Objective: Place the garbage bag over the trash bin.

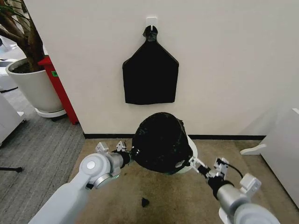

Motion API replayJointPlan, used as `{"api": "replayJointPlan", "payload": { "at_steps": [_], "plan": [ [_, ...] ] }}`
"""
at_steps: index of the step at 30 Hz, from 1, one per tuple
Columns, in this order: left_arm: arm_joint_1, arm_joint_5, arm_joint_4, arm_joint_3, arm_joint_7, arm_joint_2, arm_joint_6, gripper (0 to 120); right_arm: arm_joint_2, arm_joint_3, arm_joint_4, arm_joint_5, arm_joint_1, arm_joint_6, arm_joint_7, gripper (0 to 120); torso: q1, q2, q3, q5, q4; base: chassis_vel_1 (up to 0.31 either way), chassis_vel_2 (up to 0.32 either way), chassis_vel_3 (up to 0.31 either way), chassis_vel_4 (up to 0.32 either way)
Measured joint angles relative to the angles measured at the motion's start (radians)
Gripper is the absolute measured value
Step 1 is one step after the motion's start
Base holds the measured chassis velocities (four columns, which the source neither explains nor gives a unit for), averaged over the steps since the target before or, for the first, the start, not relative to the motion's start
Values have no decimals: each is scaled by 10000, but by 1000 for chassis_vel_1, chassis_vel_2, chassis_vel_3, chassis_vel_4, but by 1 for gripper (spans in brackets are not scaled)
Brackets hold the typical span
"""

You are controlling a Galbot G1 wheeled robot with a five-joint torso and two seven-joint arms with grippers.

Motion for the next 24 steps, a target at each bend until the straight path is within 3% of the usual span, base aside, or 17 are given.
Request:
{"api": "replayJointPlan", "payload": {
  "at_steps": [8,24],
  "plan": [
    [-145,-282,116,6,-319,-204,-74,0,258,-370,-95,-564,-287,280,-1079,100,0,0,0,0,3,0,0,0,0],
    [-60,-289,106,-7,-411,-373,-120,0,513,-1364,-1220,-1717,198,684,-1126,100,0,-1,1,2,3,0,0,0,0]
  ]
}}
